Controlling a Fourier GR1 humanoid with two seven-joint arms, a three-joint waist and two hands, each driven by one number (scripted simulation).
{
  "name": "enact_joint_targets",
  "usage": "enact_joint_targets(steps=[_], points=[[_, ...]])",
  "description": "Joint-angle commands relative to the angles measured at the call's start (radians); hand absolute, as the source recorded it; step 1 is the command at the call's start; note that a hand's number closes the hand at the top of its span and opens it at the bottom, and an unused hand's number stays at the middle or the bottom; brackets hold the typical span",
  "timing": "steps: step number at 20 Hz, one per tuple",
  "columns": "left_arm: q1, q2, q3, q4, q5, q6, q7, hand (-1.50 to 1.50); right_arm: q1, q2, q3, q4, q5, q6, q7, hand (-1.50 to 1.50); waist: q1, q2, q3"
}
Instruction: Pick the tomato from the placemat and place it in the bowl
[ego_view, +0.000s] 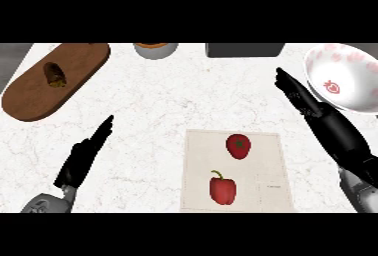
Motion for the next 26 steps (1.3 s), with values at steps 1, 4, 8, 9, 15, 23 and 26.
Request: enact_joint_targets(steps=[1, 4, 8, 9, 15, 23, 26], points=[[-0.04, 0.003, 0.016, -0.048, -0.004, 0.005, 0.026, 0.0, -0.084, 0.03, 0.003, 0.111, -0.12, 0.169, -0.052, 1.5, 0.046, 0.014, 0.003], [-0.144, 0.002, 0.063, -0.087, -0.034, 0.068, -0.039, 0.0, -0.061, 0.1, 0.139, 0.109, -0.249, 0.361, -0.086, 1.5, 0.149, 0.046, 0.014], [-0.208, -0.023, 0.1, -0.128, -0.047, 0.142, -0.026, 0.0, -0.172, 0.087, 0.011, 0.369, -0.206, 0.364, -0.192, 1.5, 0.165, 0.058, 0.012], [-0.226, -0.014, 0.117, -0.124, -0.045, 0.148, -0.016, 0.0, -0.147, 0.108, 0.03, 0.393, -0.282, 0.445, -0.21, -1.5, 0.164, 0.063, 0.013], [-0.25, -0.028, 0.109, -0.146, -0.055, 0.165, 0.017, 0.0, -0.244, 0.037, 0.027, 0.475, -0.308, 0.834, -0.42, -1.5, 0.153, 0.054, 0.015], [-0.258, -0.037, 0.103, -0.147, -0.075, 0.188, 0.052, 0.0, -0.461, -0.098, 0.034, 0.508, -0.106, 0.972, -0.496, -1.5, 0.134, 0.042, 0.01], [-0.263, -0.027, 0.114, -0.134, -0.078, 0.188, 0.064, 0.0, -0.487, -0.085, 0.119, 0.455, 0.057, 0.909, -0.522, -1.5, 0.13, 0.042, 0.01]])
